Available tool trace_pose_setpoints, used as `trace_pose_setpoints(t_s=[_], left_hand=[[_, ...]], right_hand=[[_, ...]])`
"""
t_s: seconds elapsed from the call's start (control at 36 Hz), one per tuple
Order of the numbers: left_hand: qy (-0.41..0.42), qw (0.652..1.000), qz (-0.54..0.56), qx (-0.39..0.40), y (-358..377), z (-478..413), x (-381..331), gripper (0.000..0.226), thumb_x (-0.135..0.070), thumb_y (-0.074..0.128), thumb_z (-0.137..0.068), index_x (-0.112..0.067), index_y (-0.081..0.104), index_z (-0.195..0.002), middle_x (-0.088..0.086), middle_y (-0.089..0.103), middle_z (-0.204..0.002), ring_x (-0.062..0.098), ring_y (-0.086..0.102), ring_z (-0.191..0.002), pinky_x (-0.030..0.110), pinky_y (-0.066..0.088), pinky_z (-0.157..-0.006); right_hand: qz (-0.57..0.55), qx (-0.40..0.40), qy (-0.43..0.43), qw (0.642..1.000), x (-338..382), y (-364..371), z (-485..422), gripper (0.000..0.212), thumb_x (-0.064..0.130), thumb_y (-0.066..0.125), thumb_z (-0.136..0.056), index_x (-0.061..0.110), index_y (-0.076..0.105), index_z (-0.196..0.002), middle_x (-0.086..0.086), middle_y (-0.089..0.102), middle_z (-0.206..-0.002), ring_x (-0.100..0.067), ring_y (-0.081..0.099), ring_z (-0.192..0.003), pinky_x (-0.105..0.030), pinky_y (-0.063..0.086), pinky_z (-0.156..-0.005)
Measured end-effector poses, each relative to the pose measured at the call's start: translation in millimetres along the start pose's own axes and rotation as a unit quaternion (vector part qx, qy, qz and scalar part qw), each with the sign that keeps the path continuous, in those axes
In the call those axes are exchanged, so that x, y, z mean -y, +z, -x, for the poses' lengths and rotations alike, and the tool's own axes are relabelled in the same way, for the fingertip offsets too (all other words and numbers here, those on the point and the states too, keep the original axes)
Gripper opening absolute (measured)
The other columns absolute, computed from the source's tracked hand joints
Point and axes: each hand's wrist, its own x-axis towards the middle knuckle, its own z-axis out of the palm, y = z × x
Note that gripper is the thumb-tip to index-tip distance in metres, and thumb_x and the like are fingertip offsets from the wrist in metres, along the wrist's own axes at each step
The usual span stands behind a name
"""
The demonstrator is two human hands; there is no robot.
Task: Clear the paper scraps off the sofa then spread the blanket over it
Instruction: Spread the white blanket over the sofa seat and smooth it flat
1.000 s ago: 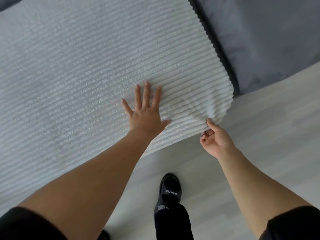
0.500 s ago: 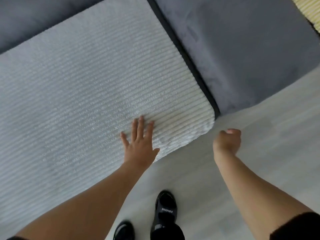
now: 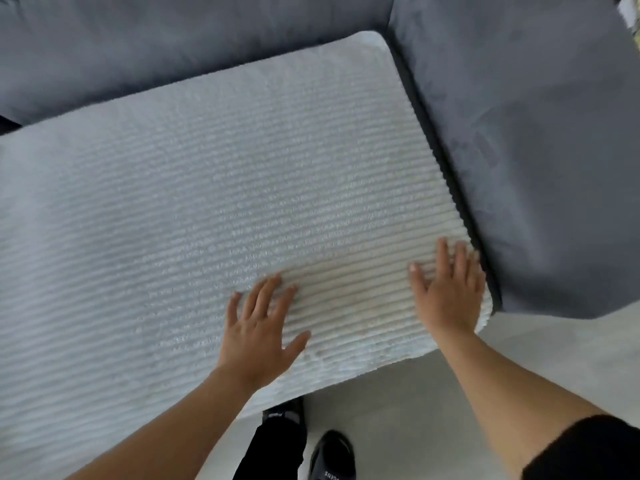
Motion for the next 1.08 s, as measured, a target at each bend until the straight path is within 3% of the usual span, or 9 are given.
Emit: trace_pose_setpoints(t_s=[0.06, 0.11, 0.31, 0.5, 0.58, 0.69, 0.83, 1.0, 1.08], left_hand=[[0.002, 0.999, 0.031, -0.026, -11.0, -7.6, 13.1, 0.072, -0.068, 0.037, -0.095, -0.028, 0.036, -0.154, 0.001, 0.027, -0.164, 0.029, 0.035, -0.146, 0.055, 0.034, -0.115], [-0.01, 0.997, 0.057, -0.059, -22.8, -28.8, 35.2, 0.068, -0.062, 0.037, -0.097, -0.025, 0.038, -0.154, 0.003, 0.027, -0.165, 0.029, 0.033, -0.147, 0.053, 0.033, -0.114], [-0.113, 0.988, 0.053, -0.088, -66.2, -151.2, 115.3, 0.074, -0.062, 0.017, -0.098, -0.028, 0.008, -0.163, 0.0, -0.014, -0.17, 0.022, -0.018, -0.156, 0.053, -0.005, -0.125], [-0.156, 0.98, 0.043, -0.119, -99.2, -269.1, 180.2, 0.072, -0.072, 0.008, -0.096, -0.042, -0.008, -0.159, -0.003, -0.017, -0.17, 0.023, -0.023, -0.154, 0.06, -0.014, -0.121], [-0.179, 0.976, 0.039, -0.121, -97.2, -288.7, 197.0, 0.074, -0.075, 0.004, -0.095, -0.042, -0.002, -0.16, -0.002, -0.007, -0.172, 0.025, -0.015, -0.156, 0.063, -0.009, -0.121], [-0.172, 0.972, 0.029, -0.16, -87.6, -291.3, 197.1, 0.071, -0.073, 0.009, -0.098, -0.04, 0.006, -0.161, -0.001, 0.003, -0.172, 0.026, -0.006, -0.157, 0.065, -0.001, -0.121], [-0.17, 0.969, 0.03, -0.175, -80.4, -293.4, 199.5, 0.071, -0.07, 0.011, -0.099, -0.037, 0.008, -0.162, 0.001, 0.002, -0.172, 0.028, -0.007, -0.157, 0.066, 0.001, -0.121], [-0.166, 0.974, 0.028, -0.155, -75.4, -299.0, 196.7, 0.074, -0.07, 0.008, -0.099, -0.033, 0.008, -0.162, 0.005, 0.003, -0.172, 0.032, -0.005, -0.157, 0.067, 0.0, -0.119], [-0.167, 0.978, 0.031, -0.123, -81.2, -294.9, 194.3, 0.075, -0.071, 0.006, -0.098, -0.033, 0.005, -0.162, 0.004, -0.002, -0.171, 0.032, -0.009, -0.157, 0.066, -0.004, -0.119]], right_hand=[[-0.014, -0.004, 0.028, 1.0, 14.4, -12.0, -1.3, 0.074, 0.064, 0.016, -0.099, 0.024, 0.012, -0.16, -0.011, 0.012, -0.167, -0.029, 0.004, -0.154, -0.053, 0.013, -0.123], [-0.013, -0.027, -0.025, 0.999, 46.3, -22.6, -15.4, 0.068, 0.057, 0.02, -0.102, 0.02, 0.017, -0.159, -0.011, 0.017, -0.166, -0.029, 0.008, -0.154, -0.053, 0.016, -0.122], [0.037, -0.016, -0.282, 0.959, 210.4, -30.4, -122.5, 0.068, 0.054, 0.031, -0.102, 0.025, 0.013, -0.16, -0.008, 0.007, -0.168, -0.029, -0.001, -0.155, -0.051, 0.012, -0.124], [0.09, 0.046, -0.42, 0.902, 331.2, -22.6, -227.4, 0.071, 0.074, 0.018, -0.094, 0.042, 0.008, -0.157, 0.004, -0.001, -0.169, -0.02, -0.01, -0.154, -0.05, 0.004, -0.124], [0.084, 0.033, -0.362, 0.928, 324.2, -31.4, -273.2, 0.078, 0.084, 0.011, -0.089, 0.045, 0.006, -0.156, 0.008, 0.001, -0.168, -0.018, -0.008, -0.154, -0.046, 0.003, -0.124], [0.065, 0.008, -0.155, 0.986, 302.5, -51.1, -339.0, 0.087, 0.085, 0.007, -0.084, 0.039, 0.01, -0.157, 0.0, 0.004, -0.169, -0.028, 0.0, -0.154, -0.05, 0.008, -0.123], [0.034, 0.033, 0.007, 0.999, 277.6, -68.9, -392.9, 0.101, 0.09, 0.006, -0.075, 0.034, 0.008, -0.159, 0.0, 0.003, -0.168, -0.034, -0.001, -0.153, -0.055, 0.008, -0.121], [0.093, 0.068, 0.088, 0.989, 292.5, -88.2, -398.3, 0.103, 0.087, 0.012, -0.077, 0.026, 0.009, -0.159, -0.009, 0.009, -0.167, -0.037, 0.004, -0.152, -0.06, 0.006, -0.12], [0.129, -0.013, -0.01, 0.991, 316.0, -93.3, -355.7, 0.085, 0.069, 0.024, -0.091, 0.014, 0.024, -0.156, -0.018, 0.027, -0.16, -0.039, 0.02, -0.147, -0.058, 0.022, -0.116]])
